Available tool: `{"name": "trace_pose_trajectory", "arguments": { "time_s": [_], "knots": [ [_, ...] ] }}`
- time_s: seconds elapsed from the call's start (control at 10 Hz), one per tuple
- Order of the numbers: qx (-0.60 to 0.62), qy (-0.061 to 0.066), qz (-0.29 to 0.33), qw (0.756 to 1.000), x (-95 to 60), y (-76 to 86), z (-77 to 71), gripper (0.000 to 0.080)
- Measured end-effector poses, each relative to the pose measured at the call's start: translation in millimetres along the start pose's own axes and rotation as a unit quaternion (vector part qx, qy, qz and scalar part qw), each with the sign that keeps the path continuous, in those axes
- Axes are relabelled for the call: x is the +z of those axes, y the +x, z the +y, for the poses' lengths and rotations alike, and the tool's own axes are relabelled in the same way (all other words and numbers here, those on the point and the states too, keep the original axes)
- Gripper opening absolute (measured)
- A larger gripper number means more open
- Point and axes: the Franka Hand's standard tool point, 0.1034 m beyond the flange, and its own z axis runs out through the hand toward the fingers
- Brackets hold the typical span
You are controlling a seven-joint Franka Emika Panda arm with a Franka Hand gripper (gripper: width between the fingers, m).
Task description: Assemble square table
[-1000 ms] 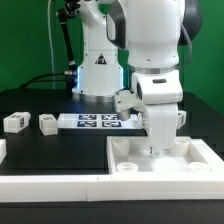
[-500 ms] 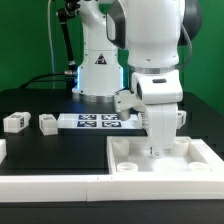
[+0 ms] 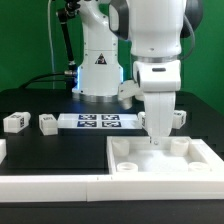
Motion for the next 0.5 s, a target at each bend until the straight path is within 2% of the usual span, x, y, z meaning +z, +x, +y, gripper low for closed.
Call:
{"name": "trace_pose_trajectory", "arguments": {
  "time_s": [0.2,0.4,0.5],
  "knots": [
    [0.101,-0.002,-0.007,0.995,-9.5,17.0,-20.1,0.0648],
    [0.188,-0.007,-0.009,0.982,-16.0,30.6,-23.4,0.0648],
    [0.21,-0.006,-0.007,0.978,-15.9,28.5,-22.3,0.0648]
  ]
}}
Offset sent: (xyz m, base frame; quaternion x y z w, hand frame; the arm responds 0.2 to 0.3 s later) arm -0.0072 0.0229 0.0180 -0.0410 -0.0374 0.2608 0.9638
